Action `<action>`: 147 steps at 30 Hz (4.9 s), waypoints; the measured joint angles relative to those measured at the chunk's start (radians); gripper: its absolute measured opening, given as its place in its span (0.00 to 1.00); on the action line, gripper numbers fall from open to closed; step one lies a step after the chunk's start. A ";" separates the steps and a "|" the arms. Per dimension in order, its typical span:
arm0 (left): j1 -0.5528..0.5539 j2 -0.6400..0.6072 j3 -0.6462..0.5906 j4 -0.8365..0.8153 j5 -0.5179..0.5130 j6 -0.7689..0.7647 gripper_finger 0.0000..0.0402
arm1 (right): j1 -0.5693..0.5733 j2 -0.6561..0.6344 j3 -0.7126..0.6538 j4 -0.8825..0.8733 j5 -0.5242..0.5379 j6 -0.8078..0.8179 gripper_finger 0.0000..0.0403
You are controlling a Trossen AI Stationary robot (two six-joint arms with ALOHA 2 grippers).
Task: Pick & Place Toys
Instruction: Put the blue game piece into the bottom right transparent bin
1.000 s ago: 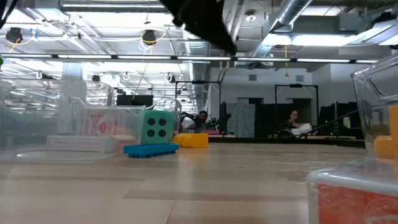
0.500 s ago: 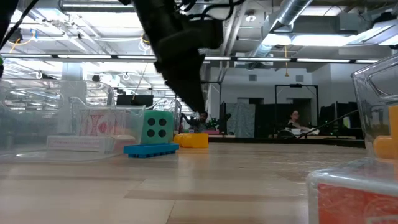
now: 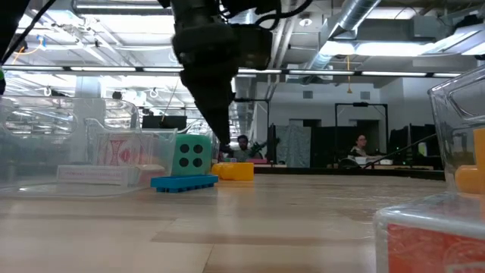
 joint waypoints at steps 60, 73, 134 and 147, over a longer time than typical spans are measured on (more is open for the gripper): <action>-0.087 0.106 0.017 0.076 0.052 -0.339 0.77 | -0.029 0.000 0.000 0.027 -0.026 -0.024 0.48; -0.117 0.169 0.023 0.091 0.034 -0.345 0.77 | -0.029 0.000 0.000 0.027 -0.026 -0.024 0.48; -0.107 -0.076 0.018 0.707 0.368 -0.025 0.34 | 0.017 0.061 -0.044 0.634 -0.312 -0.931 0.48; -0.114 -0.076 0.018 0.785 0.387 -0.002 0.34 | -0.014 0.167 0.006 0.791 -0.306 -1.194 0.48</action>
